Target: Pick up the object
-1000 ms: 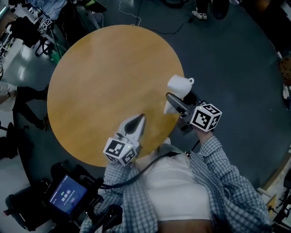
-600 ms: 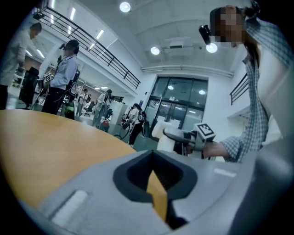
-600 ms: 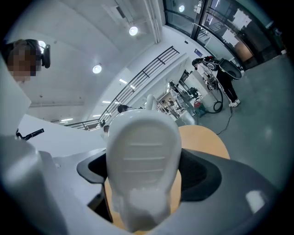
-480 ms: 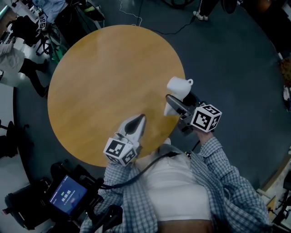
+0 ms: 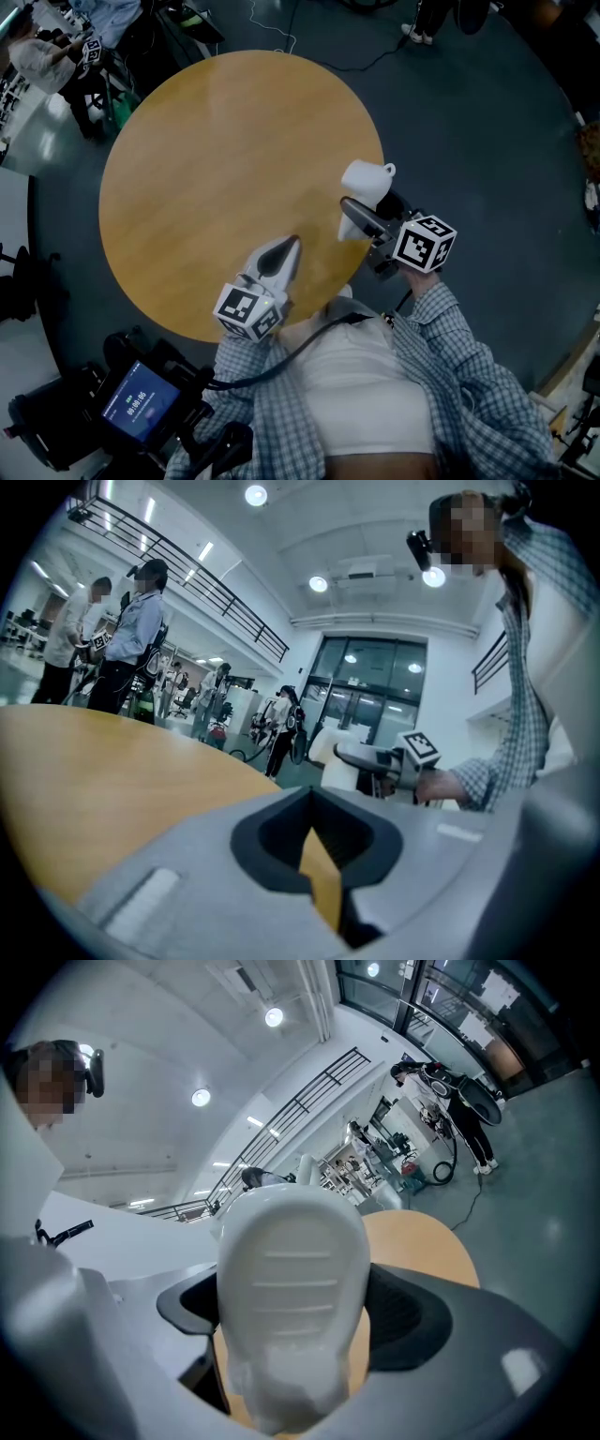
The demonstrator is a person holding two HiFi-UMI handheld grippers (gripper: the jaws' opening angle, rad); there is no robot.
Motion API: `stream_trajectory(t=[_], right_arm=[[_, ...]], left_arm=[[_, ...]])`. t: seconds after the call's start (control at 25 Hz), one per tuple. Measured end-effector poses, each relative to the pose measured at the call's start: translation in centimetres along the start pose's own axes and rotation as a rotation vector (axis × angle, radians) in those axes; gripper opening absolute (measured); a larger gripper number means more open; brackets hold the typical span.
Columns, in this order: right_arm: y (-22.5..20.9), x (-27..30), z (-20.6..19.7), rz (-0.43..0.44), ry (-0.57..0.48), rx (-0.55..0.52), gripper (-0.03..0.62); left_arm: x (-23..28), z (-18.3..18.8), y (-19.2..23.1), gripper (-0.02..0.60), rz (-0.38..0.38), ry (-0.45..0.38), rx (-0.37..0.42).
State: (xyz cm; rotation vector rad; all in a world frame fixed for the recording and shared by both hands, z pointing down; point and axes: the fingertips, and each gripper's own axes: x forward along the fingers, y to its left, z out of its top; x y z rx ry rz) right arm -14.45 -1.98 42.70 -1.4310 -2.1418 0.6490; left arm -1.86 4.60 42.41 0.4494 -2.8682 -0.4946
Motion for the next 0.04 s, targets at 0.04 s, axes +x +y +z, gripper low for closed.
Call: stream_trajectory(t=[0.04], right_arm=[[0.01,0.03,-0.04,0.001,0.001,0.0,0.453]], left_arm=[[-0.03,-0.03,0.05,-0.002,0.001,0.001,0.0]])
